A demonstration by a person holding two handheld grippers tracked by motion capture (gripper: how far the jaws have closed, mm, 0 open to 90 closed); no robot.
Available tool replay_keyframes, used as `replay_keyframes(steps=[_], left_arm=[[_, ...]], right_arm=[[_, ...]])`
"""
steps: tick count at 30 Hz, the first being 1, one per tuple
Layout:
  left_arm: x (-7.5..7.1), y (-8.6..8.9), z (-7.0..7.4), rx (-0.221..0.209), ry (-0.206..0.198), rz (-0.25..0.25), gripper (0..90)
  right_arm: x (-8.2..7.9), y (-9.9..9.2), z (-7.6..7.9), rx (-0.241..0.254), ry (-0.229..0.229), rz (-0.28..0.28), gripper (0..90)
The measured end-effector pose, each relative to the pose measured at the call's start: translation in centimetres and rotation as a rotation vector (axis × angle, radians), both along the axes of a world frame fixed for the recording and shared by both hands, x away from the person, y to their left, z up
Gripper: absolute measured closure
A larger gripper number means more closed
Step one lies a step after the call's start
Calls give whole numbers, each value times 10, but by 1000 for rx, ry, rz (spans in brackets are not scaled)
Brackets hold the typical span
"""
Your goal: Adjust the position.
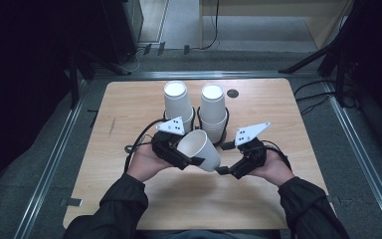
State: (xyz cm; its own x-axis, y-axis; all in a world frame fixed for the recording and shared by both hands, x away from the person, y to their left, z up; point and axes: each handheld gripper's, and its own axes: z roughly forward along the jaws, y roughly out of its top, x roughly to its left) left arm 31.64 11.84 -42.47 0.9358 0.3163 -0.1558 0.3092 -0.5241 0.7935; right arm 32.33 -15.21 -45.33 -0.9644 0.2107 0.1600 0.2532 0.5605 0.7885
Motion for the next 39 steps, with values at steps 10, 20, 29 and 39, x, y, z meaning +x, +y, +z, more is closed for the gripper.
replay_keyframes(steps=[10,20,29,39], left_arm=[[5,0,-10,136,3,-46,156],[0,-10,-5,218,-31,-84,156],[-8,-20,7,201,-49,-87,144],[-9,-25,6,224,-34,-93,133]], right_arm=[[0,4,-7,-32,-1,21,158],[2,22,-19,-58,6,58,159],[-5,35,-20,-56,-24,86,158],[-9,43,-20,-41,-53,107,229]])
